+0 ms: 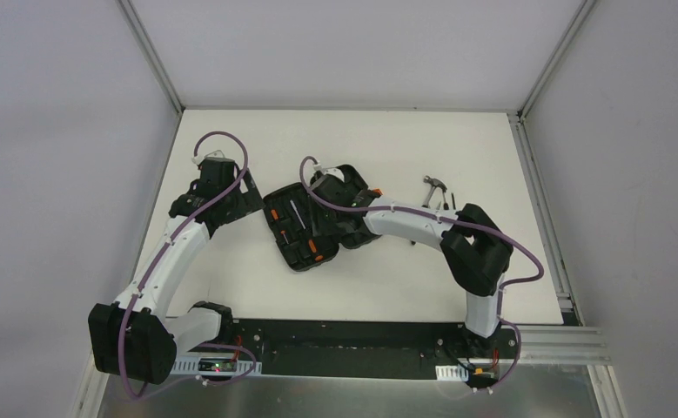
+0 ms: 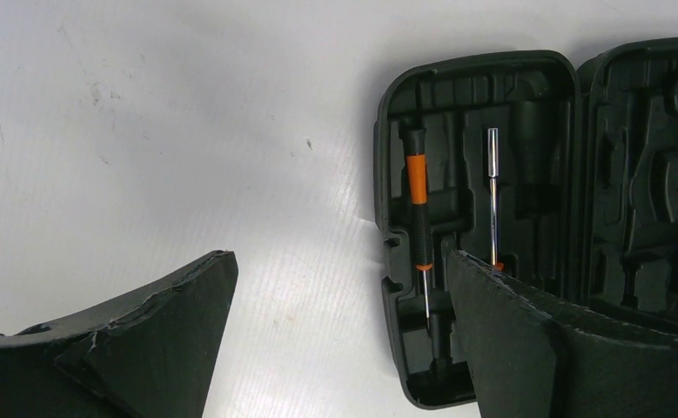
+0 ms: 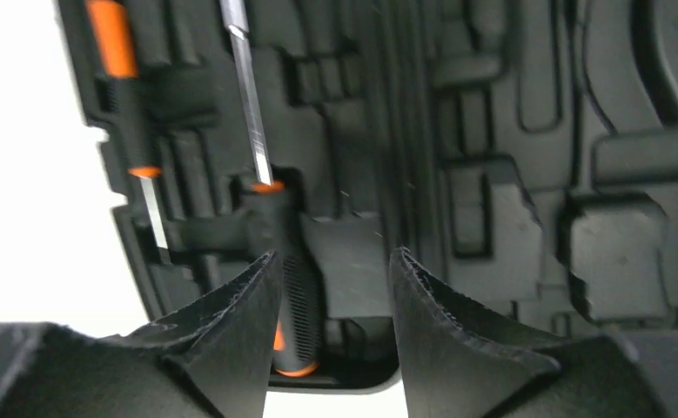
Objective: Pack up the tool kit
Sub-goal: Move the toolbox to the center of the board, then adjust the screwdriver in the toolbox.
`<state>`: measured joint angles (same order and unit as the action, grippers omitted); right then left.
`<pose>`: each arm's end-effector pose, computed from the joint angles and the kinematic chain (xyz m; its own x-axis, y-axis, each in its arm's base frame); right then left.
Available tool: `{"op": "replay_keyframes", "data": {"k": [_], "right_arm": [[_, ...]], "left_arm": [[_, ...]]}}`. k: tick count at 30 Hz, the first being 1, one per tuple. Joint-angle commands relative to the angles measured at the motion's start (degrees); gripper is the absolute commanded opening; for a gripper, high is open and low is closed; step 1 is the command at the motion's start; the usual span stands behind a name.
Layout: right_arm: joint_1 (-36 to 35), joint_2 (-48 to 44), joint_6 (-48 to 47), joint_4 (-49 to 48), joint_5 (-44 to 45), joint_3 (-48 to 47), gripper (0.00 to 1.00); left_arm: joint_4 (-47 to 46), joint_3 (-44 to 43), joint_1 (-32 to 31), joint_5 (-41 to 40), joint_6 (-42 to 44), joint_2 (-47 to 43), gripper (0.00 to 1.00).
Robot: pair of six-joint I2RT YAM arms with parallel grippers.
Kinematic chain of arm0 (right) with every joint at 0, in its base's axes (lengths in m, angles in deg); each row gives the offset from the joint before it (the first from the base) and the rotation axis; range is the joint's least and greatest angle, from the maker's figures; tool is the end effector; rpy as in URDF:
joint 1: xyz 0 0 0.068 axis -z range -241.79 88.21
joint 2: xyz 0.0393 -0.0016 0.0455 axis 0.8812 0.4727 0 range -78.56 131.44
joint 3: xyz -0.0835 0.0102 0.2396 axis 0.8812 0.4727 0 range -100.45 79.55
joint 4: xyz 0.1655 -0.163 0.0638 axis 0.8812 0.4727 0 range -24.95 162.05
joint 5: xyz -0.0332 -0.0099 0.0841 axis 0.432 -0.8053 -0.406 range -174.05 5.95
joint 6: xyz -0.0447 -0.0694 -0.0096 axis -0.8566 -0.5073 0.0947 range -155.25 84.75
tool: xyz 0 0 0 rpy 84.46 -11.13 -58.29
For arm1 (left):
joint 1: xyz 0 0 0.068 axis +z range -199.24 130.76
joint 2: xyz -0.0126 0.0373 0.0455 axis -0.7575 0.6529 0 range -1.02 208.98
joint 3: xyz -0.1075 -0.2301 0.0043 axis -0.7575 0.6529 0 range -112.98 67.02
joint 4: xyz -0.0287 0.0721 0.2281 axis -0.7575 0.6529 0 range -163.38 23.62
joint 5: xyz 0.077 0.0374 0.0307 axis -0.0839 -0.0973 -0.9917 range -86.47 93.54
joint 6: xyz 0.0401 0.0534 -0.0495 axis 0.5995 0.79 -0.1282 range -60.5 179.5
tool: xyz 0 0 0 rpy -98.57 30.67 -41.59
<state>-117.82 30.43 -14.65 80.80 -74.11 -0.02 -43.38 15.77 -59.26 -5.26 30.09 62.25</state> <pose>0.2484 0.3461 0.1842 -0.6344 -0.3214 -0.7030 -0.5616 0.8166 0.1335 0.2470 -0.0323 0.2466 -0.6037 -0.3862 -0.6974 -0.2714 0.9221 -0.2757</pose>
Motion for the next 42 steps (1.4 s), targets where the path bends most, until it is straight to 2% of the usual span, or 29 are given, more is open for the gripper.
{"op": "replay_keyframes", "data": {"k": [1, 5, 13, 19, 23, 27, 32, 35, 42], "right_arm": [[-0.7, -3.8, 0.9, 7.3, 5.8, 3.2, 0.51], [-1.3, -4.0, 0.4, 11.3, 8.3, 4.7, 0.48], [-3.0, -3.5, 3.0, 21.7, 7.3, 7.1, 0.42], [-4.8, -6.5, 3.9, 28.1, 5.2, 9.8, 0.40], [-4.8, -10.0, 3.0, 30.8, 7.0, 6.7, 0.40], [-5.1, -12.5, 1.5, 26.9, 6.4, 2.5, 0.39], [-5.7, -13.9, 1.5, 13.6, -0.6, 3.9, 0.29], [-5.8, -11.8, 2.5, 6.3, -4.5, 4.4, 0.24], [-6.3, -5.0, 4.3, 1.0, -8.4, 2.1, 0.15]], "left_arm": [[0.8, -0.9, 0.4, 1.1, 0.0, -1.3, 0.95], [0.8, -0.5, 0.4, 1.2, 0.1, -1.7, 0.95], [1.0, -0.2, 0.4, 2.0, 0.1, -2.4, 0.95], [2.1, -0.1, 0.4, 6.5, -1.0, -1.4, 0.95], [3.0, -0.8, 0.4, 11.6, -3.4, 1.2, 0.95], [3.0, -1.5, -0.8, 16.4, -6.1, 5.2, 0.94], [2.9, -1.6, -4.0, 16.9, -8.9, 8.2, 0.91], [1.9, -0.5, -4.3, 16.5, -10.6, 8.6, 0.88], [-0.9, 2.3, -4.9, 18.0, -13.7, 8.9, 0.79]]}}
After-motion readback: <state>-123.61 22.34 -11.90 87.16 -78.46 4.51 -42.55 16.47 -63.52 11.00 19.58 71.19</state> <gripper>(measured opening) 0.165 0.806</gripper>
